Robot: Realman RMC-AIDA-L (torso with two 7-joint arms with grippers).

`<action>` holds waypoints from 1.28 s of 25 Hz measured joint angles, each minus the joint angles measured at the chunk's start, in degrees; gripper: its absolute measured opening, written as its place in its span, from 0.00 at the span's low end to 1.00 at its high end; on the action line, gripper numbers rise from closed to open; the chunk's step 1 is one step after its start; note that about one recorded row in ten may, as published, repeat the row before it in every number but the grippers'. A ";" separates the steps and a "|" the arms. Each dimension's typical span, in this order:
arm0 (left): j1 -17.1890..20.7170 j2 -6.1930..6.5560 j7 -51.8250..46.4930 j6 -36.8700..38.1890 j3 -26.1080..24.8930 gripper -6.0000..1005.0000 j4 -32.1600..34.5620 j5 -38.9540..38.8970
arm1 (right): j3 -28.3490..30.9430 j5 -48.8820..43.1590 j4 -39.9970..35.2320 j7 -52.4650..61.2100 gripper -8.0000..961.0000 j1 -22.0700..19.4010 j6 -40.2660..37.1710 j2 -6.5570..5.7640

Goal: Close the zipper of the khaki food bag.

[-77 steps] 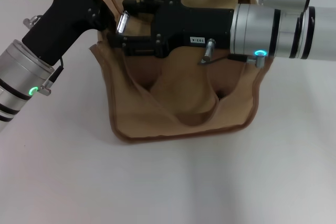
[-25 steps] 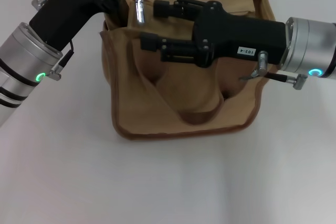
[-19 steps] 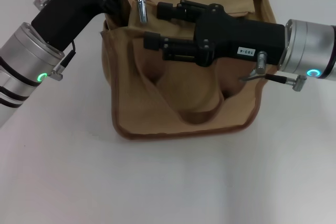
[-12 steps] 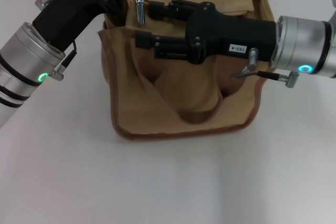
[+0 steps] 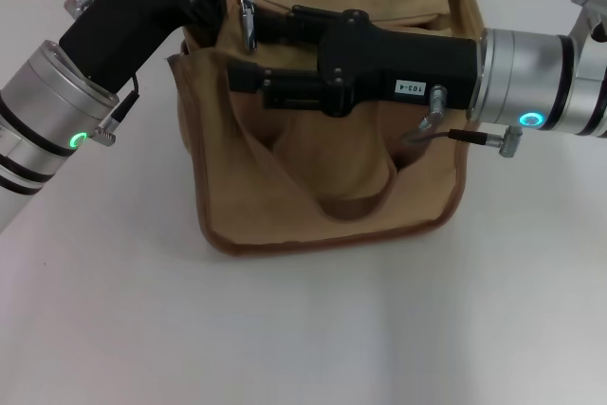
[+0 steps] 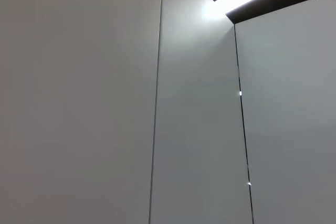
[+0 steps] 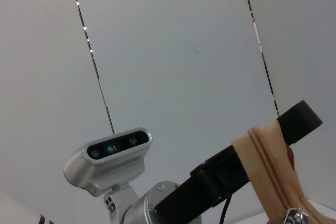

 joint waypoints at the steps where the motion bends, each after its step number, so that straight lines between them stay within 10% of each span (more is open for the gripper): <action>1: 0.00 0.00 0.01 0.00 0.00 0.01 0.00 0.00 | -0.01 0.06 0.19 0.00 0.80 0.13 0.00 0.00; 32: 0.05 0.00 0.42 0.00 -0.17 0.01 -0.55 -0.01 | -1.36 1.79 3.77 0.81 0.80 2.37 0.16 -0.04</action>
